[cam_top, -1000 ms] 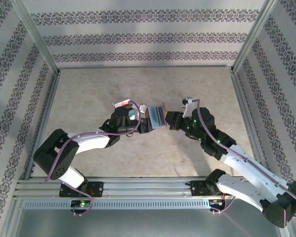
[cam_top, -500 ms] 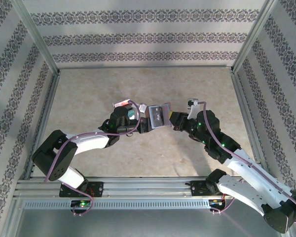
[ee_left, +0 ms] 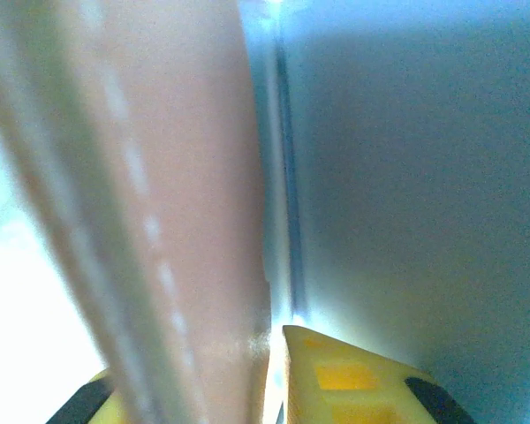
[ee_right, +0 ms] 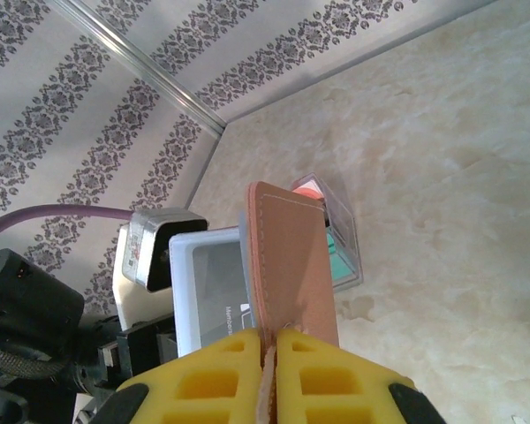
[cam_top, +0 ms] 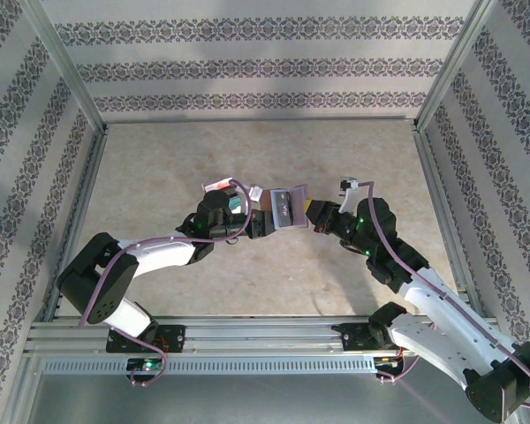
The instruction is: Take the credit cards out of the card holder
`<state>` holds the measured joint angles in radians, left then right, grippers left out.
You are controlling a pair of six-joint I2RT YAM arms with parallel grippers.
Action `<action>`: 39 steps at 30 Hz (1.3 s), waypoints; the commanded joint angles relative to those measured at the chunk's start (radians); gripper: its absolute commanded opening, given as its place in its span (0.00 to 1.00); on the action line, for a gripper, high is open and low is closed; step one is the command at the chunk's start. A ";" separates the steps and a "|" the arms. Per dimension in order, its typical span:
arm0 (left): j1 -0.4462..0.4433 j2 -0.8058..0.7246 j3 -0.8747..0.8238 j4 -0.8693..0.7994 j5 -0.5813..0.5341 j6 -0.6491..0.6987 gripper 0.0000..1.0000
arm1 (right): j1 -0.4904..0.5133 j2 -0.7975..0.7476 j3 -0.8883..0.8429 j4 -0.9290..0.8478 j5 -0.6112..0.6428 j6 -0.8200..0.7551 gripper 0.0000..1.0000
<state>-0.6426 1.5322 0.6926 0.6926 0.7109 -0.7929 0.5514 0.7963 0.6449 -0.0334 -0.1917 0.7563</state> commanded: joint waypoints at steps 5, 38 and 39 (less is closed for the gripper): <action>-0.015 -0.026 0.017 0.053 0.021 0.017 0.20 | -0.009 0.019 -0.006 0.066 -0.052 0.012 0.12; -0.015 0.003 0.027 0.073 0.020 0.001 0.18 | -0.010 0.060 -0.017 0.226 -0.166 0.091 0.00; -0.016 0.003 0.025 0.073 0.020 0.000 0.18 | -0.010 0.058 -0.019 0.224 -0.162 0.089 0.00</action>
<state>-0.6426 1.5318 0.6926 0.7151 0.7105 -0.7937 0.5388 0.8612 0.6315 0.1184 -0.3298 0.8326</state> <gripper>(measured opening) 0.185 0.091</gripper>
